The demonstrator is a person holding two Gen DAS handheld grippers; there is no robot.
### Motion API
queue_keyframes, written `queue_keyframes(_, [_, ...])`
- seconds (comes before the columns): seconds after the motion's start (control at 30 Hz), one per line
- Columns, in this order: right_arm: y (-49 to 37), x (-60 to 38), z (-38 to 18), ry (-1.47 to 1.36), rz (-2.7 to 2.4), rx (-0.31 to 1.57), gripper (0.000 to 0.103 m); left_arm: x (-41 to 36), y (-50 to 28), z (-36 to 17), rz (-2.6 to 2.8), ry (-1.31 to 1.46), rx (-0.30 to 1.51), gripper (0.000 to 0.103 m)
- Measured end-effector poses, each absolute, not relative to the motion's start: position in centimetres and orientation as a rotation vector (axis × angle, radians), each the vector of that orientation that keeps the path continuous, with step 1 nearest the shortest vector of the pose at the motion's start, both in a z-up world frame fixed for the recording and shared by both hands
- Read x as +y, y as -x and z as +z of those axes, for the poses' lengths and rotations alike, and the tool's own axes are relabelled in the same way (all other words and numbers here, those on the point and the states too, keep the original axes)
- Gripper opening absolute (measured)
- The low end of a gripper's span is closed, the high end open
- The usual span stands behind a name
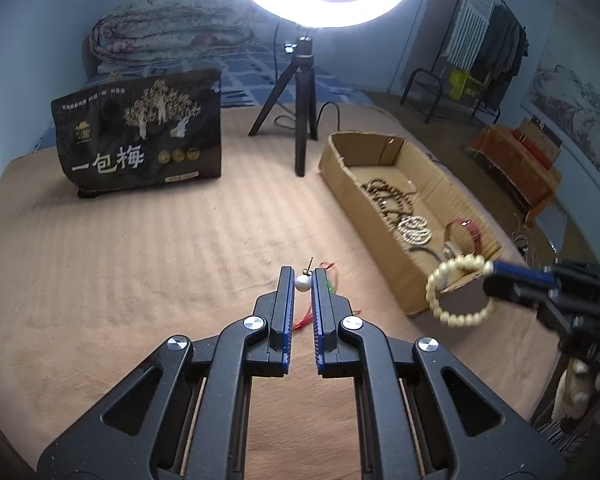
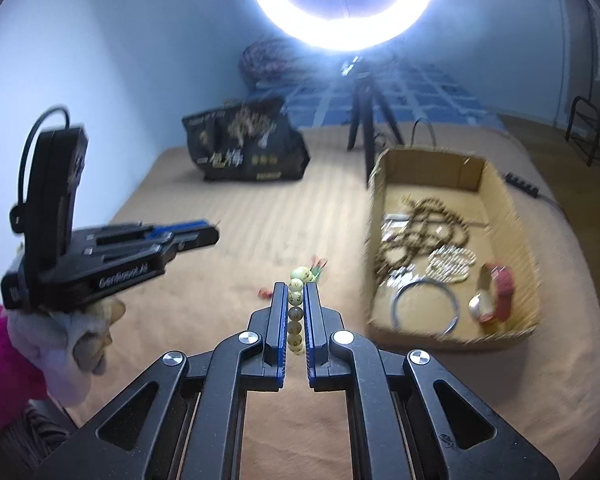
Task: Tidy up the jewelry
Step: 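Lift and carry the pendant in the left tool and bracelet in the right tool over the box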
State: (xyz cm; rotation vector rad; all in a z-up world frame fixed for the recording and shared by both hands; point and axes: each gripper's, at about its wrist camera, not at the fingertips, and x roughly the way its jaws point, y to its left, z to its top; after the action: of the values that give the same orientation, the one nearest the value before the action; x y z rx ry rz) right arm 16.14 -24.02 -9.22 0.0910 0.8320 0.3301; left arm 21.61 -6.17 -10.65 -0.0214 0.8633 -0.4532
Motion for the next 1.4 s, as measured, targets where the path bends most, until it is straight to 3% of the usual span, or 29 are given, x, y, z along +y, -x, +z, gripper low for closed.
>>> queue_keyframes(0.43, [-19.6, -30.4, -6.1, -0.116, 0.23, 0.772, 0.006, -11.5, -21.4, -9.0, -0.523, -0.013, 0.811, 0.006])
queue_keyframes(1.4, [-28.1, -37.2, -10.8, -0.132, 0.131, 0.834, 0.006, -21.8, -24.1, -10.4, -0.572, -0.053, 0.8, 0.006])
